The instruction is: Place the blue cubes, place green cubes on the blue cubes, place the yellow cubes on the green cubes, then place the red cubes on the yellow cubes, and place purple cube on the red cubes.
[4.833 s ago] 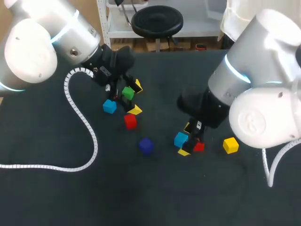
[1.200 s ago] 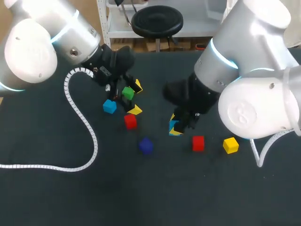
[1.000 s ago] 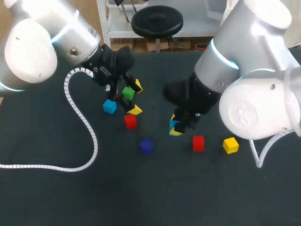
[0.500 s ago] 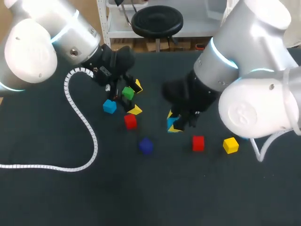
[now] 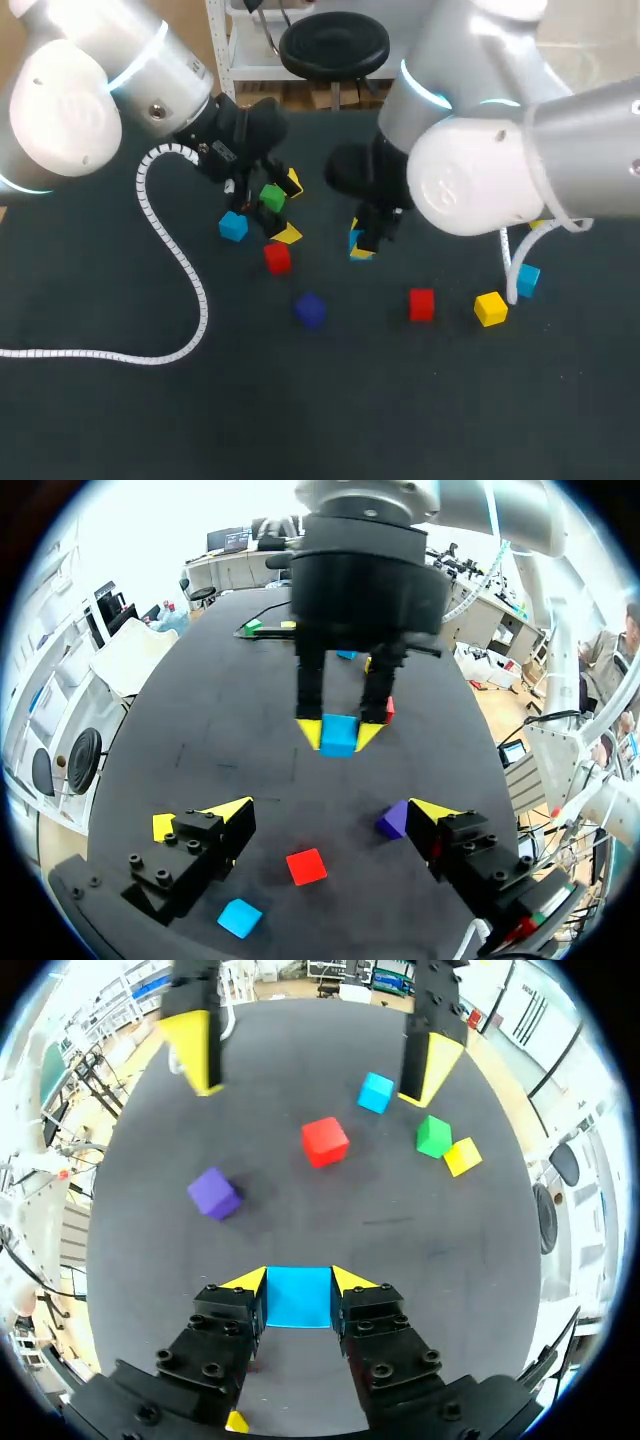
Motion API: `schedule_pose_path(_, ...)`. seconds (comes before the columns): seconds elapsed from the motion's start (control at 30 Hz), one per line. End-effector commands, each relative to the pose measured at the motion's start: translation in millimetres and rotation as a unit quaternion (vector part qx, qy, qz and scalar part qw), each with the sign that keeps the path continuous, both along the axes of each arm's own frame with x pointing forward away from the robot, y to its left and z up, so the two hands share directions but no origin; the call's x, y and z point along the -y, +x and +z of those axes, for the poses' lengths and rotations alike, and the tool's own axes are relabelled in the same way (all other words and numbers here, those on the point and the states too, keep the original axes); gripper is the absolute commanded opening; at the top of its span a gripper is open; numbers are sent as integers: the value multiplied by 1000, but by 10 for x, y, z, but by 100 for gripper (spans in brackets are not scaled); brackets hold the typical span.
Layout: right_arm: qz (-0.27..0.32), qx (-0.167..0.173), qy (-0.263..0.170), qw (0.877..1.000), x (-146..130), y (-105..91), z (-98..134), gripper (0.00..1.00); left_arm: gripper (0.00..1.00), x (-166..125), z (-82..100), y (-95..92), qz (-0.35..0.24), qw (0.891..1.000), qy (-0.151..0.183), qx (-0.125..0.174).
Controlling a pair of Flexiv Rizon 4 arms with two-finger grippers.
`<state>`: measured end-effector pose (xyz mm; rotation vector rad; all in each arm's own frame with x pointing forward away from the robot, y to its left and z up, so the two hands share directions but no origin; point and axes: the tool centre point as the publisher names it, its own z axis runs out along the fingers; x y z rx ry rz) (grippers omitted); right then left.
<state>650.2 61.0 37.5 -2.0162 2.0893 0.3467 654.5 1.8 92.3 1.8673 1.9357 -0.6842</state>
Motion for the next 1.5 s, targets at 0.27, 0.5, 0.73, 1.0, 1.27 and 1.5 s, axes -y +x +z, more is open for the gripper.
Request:
schedule_pose_path(0.27, 6, 32, 27, 999, 72, 52, -255, 0, 100, -5, -4, 14, -2, 1000, -1, -1)
schedule_pose_path(0.5, 19, 33, 15, 999, -28, 174, -277, 0, 100, -5, -4, 14, -2, 1000, -1, -1)
schedule_pose_path(0.73, 20, 36, 23, 999, -34, 324, -312, 0, 100, -5, -4, 14, -2, 1000, -1, -1)
schedule_pose_path(1.0, -7, 23, 57, 998, 16, 534, -384, 0, 100, -5, -4, 14, -2, 1000, -1, -1)
schedule_pose_path(1.27, -6, 14, 51, 999, -23, 543, -375, 0, 100, -5, -4, 14, -2, 1000, -1, -1)
schedule_pose_path(1.5, -2, 3, 31, 1000, -9, 534, -381, 0, 100, -5, -4, 14, -2, 1000, -1, -1)
